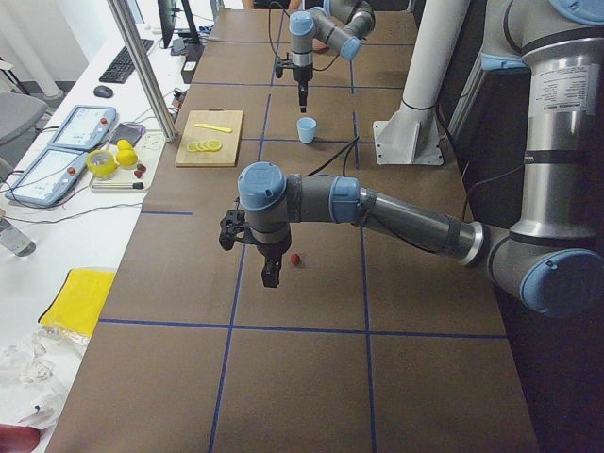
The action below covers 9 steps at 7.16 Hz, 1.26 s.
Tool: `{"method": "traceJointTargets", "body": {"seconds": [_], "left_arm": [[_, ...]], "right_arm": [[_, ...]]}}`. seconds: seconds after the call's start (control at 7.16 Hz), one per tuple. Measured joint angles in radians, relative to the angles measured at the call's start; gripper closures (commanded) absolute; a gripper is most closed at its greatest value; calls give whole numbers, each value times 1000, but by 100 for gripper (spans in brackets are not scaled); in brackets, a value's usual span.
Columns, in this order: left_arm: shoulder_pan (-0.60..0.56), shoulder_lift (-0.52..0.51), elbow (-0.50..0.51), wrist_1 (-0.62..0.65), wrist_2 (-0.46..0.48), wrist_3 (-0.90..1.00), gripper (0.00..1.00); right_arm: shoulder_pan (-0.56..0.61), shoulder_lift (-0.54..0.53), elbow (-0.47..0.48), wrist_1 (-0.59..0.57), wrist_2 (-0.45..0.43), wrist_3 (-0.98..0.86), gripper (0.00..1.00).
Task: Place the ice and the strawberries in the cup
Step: 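Withdraw the right gripper back toward the pink ice bowl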
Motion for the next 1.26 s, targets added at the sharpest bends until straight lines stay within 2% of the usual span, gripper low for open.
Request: {"method": "traceJointTargets", "body": {"seconds": [0.42, 0.7, 0.98, 1.26], "left_arm": [[0, 4, -4, 0, 0, 0, 0], [-1, 7, -8, 0, -1, 0, 0], [-2, 8, -9, 0, -1, 0, 0], [-1, 8, -9, 0, -1, 0, 0]], "right_arm": [[129, -201, 243, -145, 7, -122, 1], [201, -352, 384, -186, 10, -250, 1], [297, -532, 455, -130, 48, -384, 1], [468, -781, 433, 72, 165, -581, 1]]}}
